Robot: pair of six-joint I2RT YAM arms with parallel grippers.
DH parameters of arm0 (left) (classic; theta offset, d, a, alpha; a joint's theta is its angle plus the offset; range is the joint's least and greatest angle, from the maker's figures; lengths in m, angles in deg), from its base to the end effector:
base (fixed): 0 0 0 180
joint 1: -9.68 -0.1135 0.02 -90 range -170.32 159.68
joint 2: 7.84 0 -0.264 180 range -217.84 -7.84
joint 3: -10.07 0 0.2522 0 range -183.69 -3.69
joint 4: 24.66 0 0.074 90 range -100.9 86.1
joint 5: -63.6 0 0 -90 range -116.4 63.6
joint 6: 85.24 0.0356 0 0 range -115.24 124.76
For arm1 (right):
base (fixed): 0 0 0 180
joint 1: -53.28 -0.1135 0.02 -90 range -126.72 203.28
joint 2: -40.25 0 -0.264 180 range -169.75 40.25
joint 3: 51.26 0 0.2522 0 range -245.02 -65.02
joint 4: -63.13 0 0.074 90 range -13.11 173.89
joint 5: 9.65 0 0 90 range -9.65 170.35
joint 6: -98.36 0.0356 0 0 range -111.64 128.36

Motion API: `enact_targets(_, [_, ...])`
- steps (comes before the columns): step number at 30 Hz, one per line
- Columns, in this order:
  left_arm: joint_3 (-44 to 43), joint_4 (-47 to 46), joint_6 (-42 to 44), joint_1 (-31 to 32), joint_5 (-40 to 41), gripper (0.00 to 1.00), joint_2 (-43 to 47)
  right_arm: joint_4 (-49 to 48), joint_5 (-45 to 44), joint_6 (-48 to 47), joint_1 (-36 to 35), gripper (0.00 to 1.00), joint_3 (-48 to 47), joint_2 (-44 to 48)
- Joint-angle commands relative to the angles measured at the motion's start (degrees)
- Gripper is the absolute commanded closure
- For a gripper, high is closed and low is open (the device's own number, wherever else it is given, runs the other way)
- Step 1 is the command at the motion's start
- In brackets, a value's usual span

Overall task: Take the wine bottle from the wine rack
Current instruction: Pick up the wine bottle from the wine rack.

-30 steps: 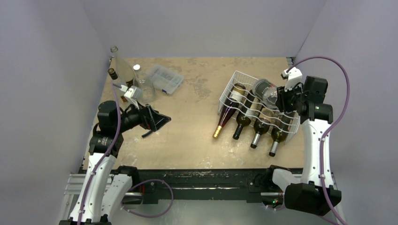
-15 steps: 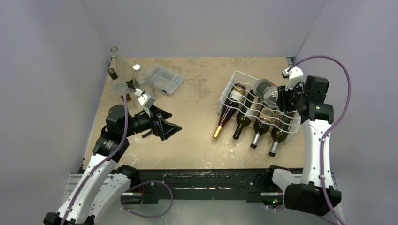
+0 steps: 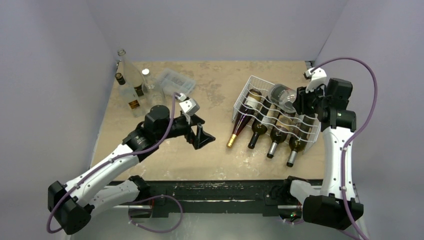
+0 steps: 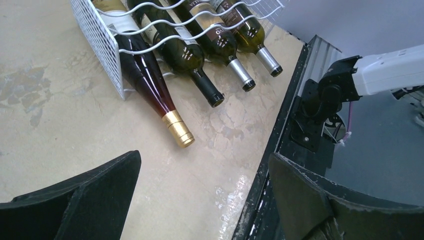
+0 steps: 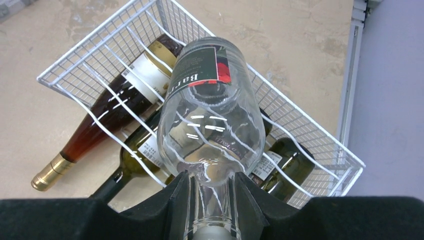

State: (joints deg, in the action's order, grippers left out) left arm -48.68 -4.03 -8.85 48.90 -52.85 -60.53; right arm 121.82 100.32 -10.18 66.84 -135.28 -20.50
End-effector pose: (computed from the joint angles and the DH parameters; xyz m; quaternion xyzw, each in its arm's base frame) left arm 0.1552 -0.1471 0.3235 0.3071 0.7199 -0.4270 0.4528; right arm 0.2072 -0.0375 0.3812 -0.1174 0.8710 0.0232 0.4766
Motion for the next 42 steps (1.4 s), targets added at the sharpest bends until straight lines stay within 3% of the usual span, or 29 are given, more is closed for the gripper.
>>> enact_targets(1, [-4.26, -7.75, 3.23, 2.16, 3.59, 0.0, -4.21, -6.06, 1.82, 1.37, 0.24, 1.0, -5.26, 0.5])
enact_targets(9, [-6.55, -11.92, 5.94, 4.29, 4.64, 0.0, -10.27, -5.73, 1.2, -0.51, 0.19, 1.0, -7.68, -2.18])
enact_targets(15, [-9.5, -18.38, 18.92, 6.96, 4.41, 0.0, -17.17, -5.0, 2.22, -2.22, 0.24, 1.0, -9.53, -3.72])
enact_targets(23, [-15.39, -28.85, 29.07, 8.64, -0.03, 0.0, -29.04, -3.72, 5.93, -3.8, -0.41, 1.0, -11.87, -6.05])
enact_targets(32, [-25.6, -39.64, 38.76, 11.45, 0.35, 0.0, -45.54, -3.06, 8.51, -3.38, -0.73, 1.0, -12.44, -6.78])
enact_targets(42, [-41.92, -41.79, 43.76, 14.15, 5.23, 0.0, -61.6, -1.57, 10.08, -2.13, -0.73, 1.0, -13.14, -7.19])
